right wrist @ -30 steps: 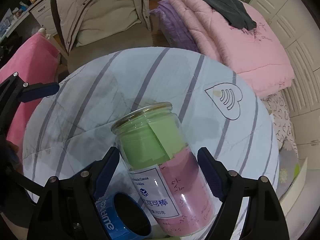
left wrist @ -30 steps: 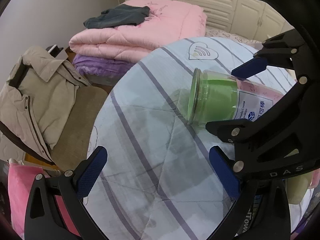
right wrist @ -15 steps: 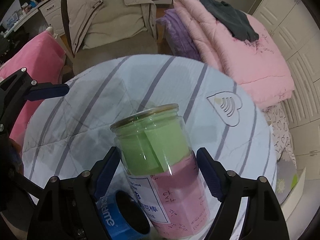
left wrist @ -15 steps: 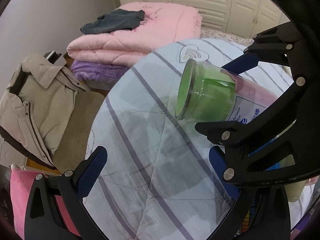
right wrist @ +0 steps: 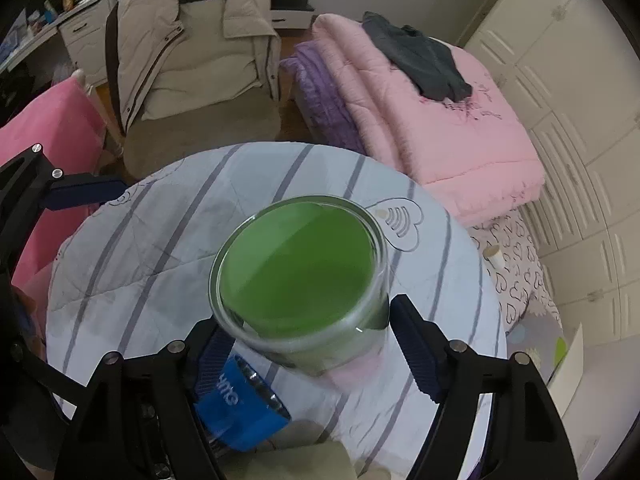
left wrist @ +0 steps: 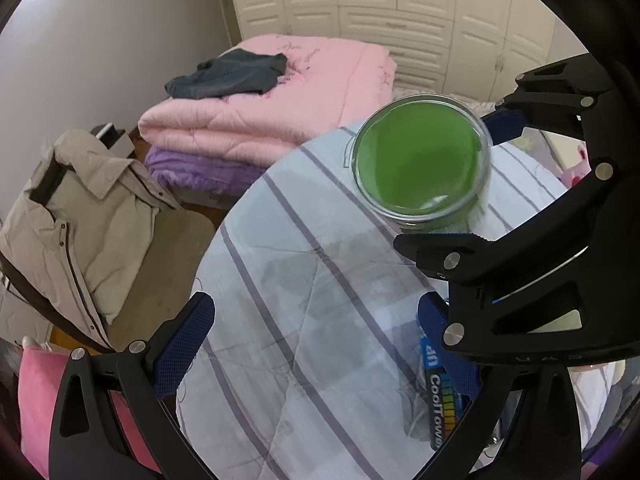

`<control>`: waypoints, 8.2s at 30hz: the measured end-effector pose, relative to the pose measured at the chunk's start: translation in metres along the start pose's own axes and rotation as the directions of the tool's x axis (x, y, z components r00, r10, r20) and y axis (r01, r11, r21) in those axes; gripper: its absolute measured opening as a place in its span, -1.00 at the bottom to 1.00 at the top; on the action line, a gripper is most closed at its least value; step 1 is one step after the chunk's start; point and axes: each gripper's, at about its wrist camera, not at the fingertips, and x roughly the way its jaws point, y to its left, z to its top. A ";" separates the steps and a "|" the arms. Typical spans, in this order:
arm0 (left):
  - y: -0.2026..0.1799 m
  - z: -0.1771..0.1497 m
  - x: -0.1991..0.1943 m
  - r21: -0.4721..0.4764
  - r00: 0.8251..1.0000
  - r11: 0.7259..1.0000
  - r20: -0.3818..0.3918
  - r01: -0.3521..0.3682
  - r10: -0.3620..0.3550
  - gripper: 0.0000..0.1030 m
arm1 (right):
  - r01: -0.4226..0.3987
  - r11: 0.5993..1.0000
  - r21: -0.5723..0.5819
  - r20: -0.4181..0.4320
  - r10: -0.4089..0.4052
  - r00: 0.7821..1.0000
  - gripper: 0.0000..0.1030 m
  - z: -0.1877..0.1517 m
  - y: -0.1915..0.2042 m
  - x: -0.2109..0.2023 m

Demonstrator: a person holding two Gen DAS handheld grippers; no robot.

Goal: Flip cup upright
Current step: 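Lift the jar with the right tool and turn its opening upward, then bring the jar to the left tool while the left tool closes on it, then rotate the held jar upright with the left tool, opening facing up, then lower the upright jar onto the tablecloth with the left tool, then open the left tool and pull it back from the jar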

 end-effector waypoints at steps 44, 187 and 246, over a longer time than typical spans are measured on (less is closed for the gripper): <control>-0.036 -0.156 -0.139 0.277 0.972 0.938 0.052 0.208 -0.230 0.99 | -0.007 0.939 0.343 -0.156 0.065 0.986 0.46 -0.140 0.120 -0.116; 0.001 -0.122 -0.069 0.021 0.945 0.990 0.298 0.137 -0.137 0.99 | 0.036 0.745 0.666 0.250 -0.269 0.930 0.53 -0.210 0.101 -0.079; -0.028 -0.166 -0.179 0.143 0.860 0.984 0.484 0.106 -0.163 0.99 | 0.075 0.564 0.822 0.311 -0.556 0.771 0.56 -0.261 0.125 -0.146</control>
